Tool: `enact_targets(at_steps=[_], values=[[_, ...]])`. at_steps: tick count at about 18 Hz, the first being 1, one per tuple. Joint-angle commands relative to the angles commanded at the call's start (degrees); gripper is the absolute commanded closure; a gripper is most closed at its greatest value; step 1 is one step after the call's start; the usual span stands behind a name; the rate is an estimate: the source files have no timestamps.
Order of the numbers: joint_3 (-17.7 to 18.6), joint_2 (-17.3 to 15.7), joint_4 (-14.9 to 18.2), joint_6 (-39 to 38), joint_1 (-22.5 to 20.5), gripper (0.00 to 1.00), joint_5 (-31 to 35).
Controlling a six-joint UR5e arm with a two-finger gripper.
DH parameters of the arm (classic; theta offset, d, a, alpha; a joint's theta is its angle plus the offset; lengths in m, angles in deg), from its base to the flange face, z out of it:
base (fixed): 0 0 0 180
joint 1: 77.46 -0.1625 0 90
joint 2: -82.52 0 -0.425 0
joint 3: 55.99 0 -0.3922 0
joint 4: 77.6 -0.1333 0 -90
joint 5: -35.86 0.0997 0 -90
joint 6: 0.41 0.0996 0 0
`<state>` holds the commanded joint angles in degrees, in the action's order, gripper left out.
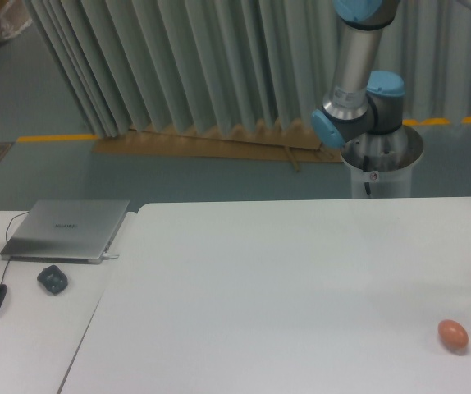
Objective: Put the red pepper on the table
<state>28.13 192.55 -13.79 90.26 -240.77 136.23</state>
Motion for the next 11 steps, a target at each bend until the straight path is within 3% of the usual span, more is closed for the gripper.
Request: enact_targets(at_steps=[3, 5, 8, 11], values=[[-0.79, 3.52, -0.87, 10.02, 0.62, 0.0, -0.18], [-0.88, 3.96, -0.88, 12.07, 0.19, 0.0, -0.18], [-1.23, 5.81, -1.05, 23.55, -2.28, 0.0, 0.17], [-1.94, 6.34, -0.7, 28.74, -2.28, 0.0, 3.24]])
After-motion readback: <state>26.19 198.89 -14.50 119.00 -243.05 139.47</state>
